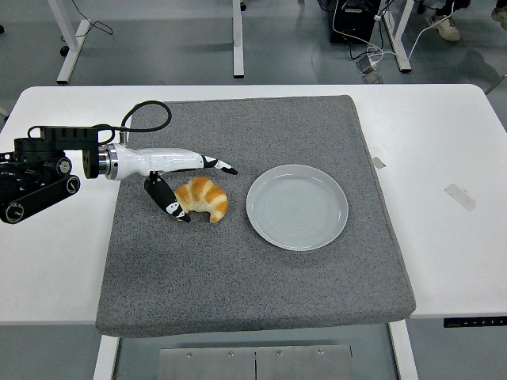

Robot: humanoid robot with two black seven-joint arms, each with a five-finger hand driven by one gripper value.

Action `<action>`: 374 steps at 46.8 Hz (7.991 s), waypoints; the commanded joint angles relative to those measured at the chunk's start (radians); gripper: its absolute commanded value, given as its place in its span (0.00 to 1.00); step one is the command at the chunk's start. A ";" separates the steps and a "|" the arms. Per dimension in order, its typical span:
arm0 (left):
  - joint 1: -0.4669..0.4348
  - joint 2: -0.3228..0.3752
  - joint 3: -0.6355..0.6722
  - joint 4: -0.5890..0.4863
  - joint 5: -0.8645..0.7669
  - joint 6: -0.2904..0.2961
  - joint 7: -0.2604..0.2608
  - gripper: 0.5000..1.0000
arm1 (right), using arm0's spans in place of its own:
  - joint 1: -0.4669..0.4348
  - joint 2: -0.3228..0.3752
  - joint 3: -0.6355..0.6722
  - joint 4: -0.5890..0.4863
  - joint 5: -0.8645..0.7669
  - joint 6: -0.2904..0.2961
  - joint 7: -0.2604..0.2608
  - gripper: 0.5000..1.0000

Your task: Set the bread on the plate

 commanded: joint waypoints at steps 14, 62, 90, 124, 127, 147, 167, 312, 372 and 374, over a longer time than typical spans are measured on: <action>-0.009 -0.003 0.056 0.011 0.000 0.041 0.000 0.85 | 0.001 0.000 0.001 0.000 0.000 0.000 0.000 1.00; -0.022 -0.056 0.107 0.071 -0.003 0.106 0.000 0.00 | 0.001 0.000 0.000 0.000 0.000 0.000 -0.001 1.00; -0.121 -0.089 0.091 0.071 -0.348 0.025 0.000 0.00 | 0.001 0.000 0.000 0.000 0.000 0.000 0.000 1.00; -0.147 -0.276 0.010 0.065 -0.761 -0.009 0.000 0.00 | 0.001 0.000 0.000 0.000 0.000 0.000 0.000 1.00; -0.161 -0.292 0.012 0.072 -0.758 -0.008 0.000 0.00 | 0.001 0.000 0.000 0.000 0.000 0.000 0.000 1.00; -0.238 -0.368 0.208 0.111 -0.729 0.006 0.000 0.00 | 0.001 0.000 0.000 -0.001 0.000 0.000 0.000 1.00; -0.249 -0.365 0.305 0.143 -0.583 0.006 0.000 0.00 | 0.001 0.000 0.000 -0.001 0.000 0.000 0.000 1.00; -0.143 -0.431 0.174 0.331 -0.583 0.124 0.000 0.94 | -0.001 0.000 0.000 -0.003 -0.002 0.000 -0.001 1.00; 0.281 -0.252 -0.755 0.325 -1.291 0.034 0.249 0.97 | -0.002 0.000 0.000 0.000 0.000 0.000 0.000 1.00; 0.288 -0.270 -0.768 0.325 -1.296 0.034 0.247 0.97 | -0.002 0.000 0.000 0.000 0.000 0.000 -0.001 1.00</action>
